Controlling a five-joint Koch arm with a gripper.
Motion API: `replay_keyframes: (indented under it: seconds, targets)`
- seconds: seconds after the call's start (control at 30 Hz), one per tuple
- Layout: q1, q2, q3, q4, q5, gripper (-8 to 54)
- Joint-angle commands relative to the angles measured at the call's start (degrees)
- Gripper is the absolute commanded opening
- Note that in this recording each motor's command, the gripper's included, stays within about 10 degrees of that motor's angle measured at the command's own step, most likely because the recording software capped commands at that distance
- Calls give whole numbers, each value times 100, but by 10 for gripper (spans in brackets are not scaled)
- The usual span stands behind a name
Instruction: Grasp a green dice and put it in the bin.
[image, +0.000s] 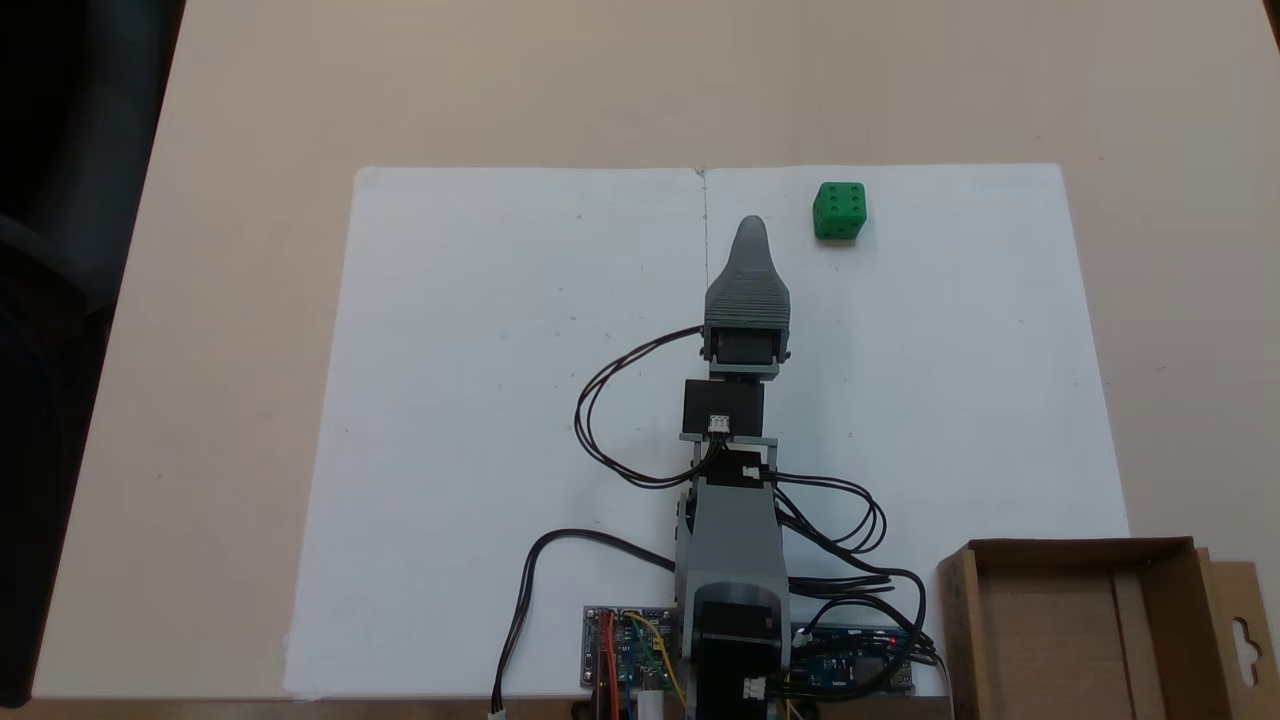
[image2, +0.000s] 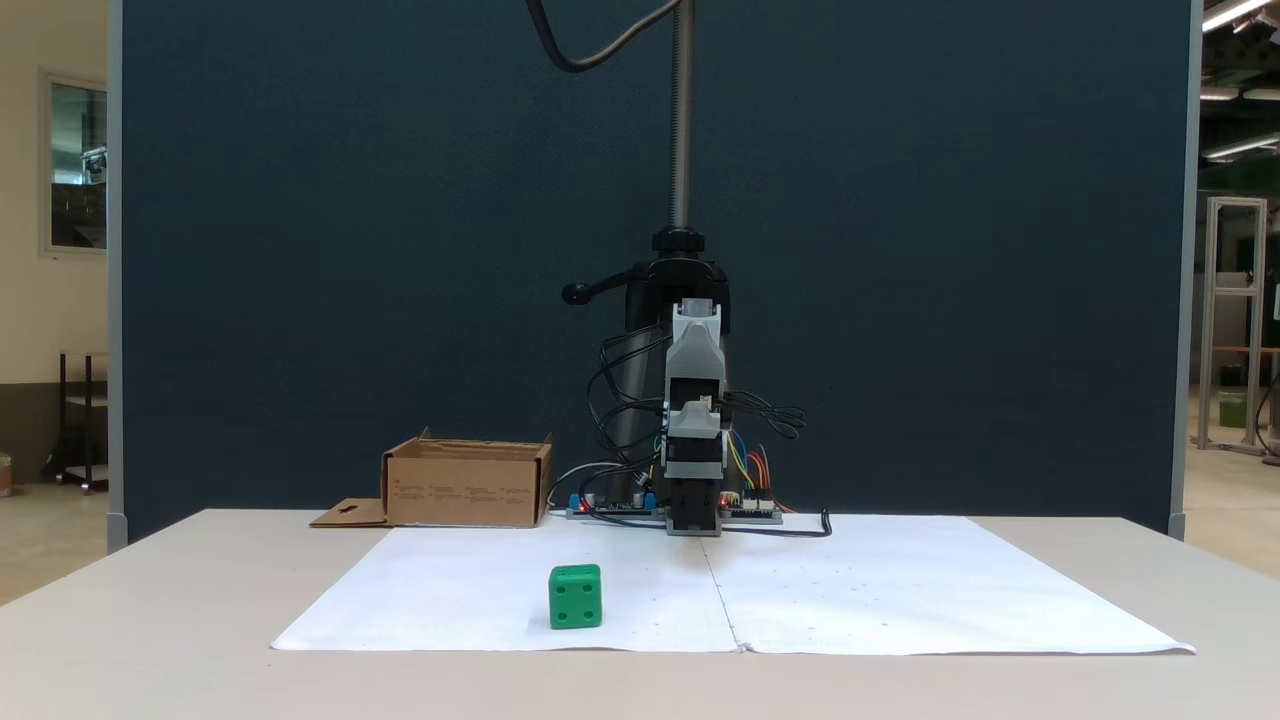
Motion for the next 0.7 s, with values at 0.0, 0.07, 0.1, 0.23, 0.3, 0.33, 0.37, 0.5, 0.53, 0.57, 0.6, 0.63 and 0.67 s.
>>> replay_keyframes:
  seconds: [0.0,0.07,0.1,0.23,0.3,0.33,0.37,0.5,0.53,0.57,0.6,0.63,0.67]
  targets:
    - [-255,642,422,1000,-334,431]
    - [-264,633,422,1439,-325,431]
    - [-281,633,422,1826,-325,431]
    - [-281,633,422,1925,-334,431]
    - [-264,633,422,1925,-325,431]
    - [-264,633,422,1925,-334,431]
    - [-255,642,422,1925,-334,431]
    - [-255,633,422,1925,-334,431]
    - [-255,633,422,1925,-334,431]
    - [-255,642,422,1925,-352,431]
    - [-264,642,422,1916,-360,431]
    - [-272,642,422,1916,-369,430]
    - [-272,642,422,1907,-369,425]
